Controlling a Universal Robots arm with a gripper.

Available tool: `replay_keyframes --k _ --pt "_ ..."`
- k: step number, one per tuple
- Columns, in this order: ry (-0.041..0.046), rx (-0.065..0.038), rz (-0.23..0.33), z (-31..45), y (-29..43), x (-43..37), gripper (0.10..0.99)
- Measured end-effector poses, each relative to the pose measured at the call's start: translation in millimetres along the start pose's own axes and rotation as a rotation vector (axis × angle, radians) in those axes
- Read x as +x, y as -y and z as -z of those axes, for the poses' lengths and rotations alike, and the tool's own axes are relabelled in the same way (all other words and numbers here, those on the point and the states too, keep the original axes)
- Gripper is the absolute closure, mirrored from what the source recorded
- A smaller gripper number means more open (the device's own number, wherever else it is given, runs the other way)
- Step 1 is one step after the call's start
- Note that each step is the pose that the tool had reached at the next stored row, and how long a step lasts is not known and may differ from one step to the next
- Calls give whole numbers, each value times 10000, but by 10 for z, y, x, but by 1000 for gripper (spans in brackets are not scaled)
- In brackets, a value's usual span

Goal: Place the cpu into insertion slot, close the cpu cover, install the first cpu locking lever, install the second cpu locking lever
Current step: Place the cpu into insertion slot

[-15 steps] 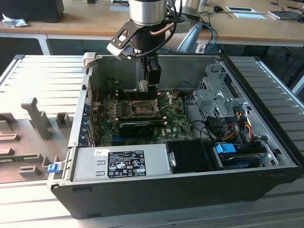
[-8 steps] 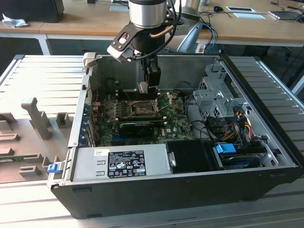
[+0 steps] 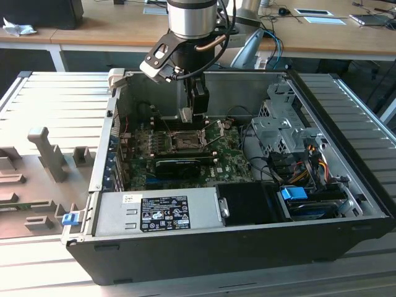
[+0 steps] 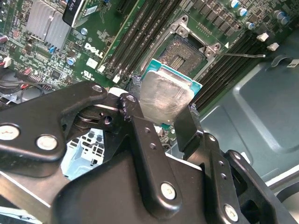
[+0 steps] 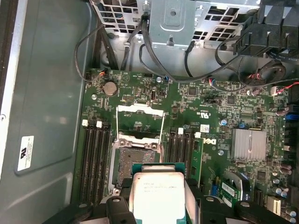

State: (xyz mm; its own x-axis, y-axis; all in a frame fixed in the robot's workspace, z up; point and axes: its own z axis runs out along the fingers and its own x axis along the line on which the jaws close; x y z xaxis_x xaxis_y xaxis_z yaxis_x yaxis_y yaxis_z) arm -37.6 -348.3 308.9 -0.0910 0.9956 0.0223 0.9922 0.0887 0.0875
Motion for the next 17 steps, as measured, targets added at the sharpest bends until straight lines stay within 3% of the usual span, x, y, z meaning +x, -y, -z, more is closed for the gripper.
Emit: replay_keyframes --k 17 --pt "-30 -3 -2 -49 4 -1 557"
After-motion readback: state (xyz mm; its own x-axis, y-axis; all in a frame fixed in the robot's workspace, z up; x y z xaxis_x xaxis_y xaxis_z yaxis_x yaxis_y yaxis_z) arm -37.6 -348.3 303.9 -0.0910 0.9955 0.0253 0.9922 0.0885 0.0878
